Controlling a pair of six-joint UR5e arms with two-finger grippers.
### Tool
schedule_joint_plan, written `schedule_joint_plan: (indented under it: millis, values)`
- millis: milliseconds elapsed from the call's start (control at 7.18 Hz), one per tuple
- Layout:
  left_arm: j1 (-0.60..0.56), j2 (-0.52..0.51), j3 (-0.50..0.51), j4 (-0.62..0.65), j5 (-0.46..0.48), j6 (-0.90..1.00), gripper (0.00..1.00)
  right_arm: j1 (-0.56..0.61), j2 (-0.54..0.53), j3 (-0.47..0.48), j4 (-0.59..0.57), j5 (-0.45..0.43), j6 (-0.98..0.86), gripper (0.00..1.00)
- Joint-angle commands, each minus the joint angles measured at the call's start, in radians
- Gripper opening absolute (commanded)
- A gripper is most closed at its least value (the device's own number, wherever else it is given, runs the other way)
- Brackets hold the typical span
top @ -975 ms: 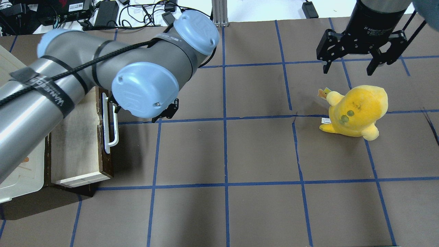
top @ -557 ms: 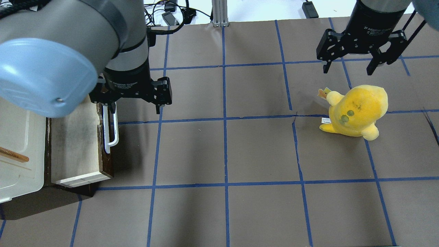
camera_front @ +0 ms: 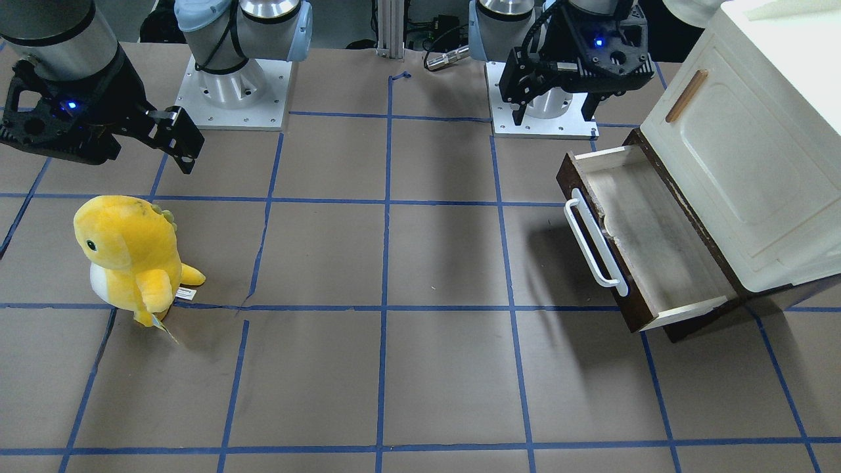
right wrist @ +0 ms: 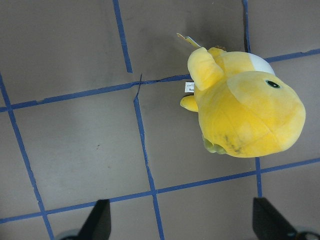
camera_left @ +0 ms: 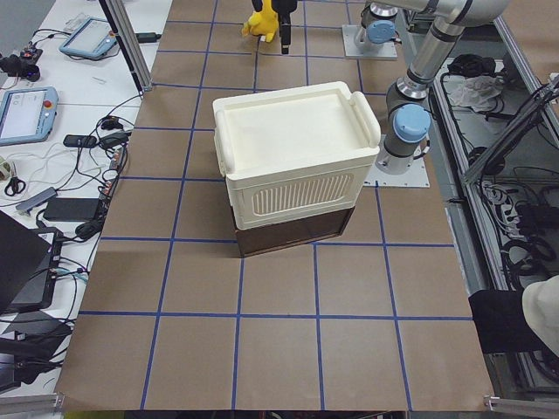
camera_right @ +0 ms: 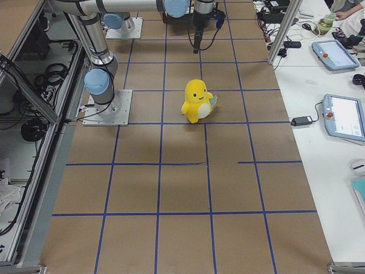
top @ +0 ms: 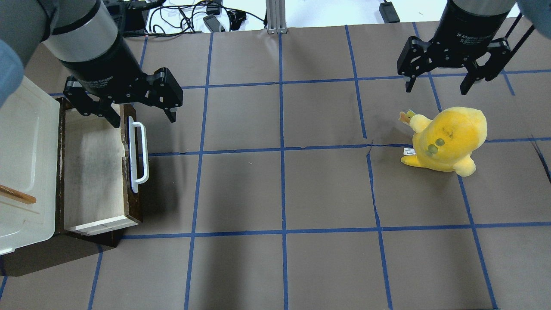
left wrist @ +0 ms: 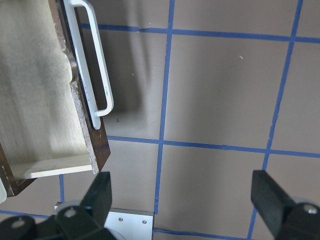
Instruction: Pull drawer sideways
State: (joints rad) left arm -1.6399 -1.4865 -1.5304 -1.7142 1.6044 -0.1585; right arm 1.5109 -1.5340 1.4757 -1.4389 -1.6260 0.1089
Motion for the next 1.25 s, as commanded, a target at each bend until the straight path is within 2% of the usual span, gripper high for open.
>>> schedule_joint_plan:
  millis: [0, 139, 1114]
  values:
    - [0.075, -0.009, 0.044, 0.001, -0.038, 0.048, 1.00, 0.000, 0.000, 0.000, 0.000, 0.000, 0.000, 1.00]
    - [0.099, -0.020, 0.062, -0.004, -0.065, 0.048, 1.00, 0.000, 0.000, 0.000, 0.000, 0.000, 0.000, 1.00]
    - [0.092, -0.014, 0.050, -0.007, -0.061, 0.047, 1.00, 0.000, 0.000, 0.000, 0.000, 0.000, 0.000, 1.00]
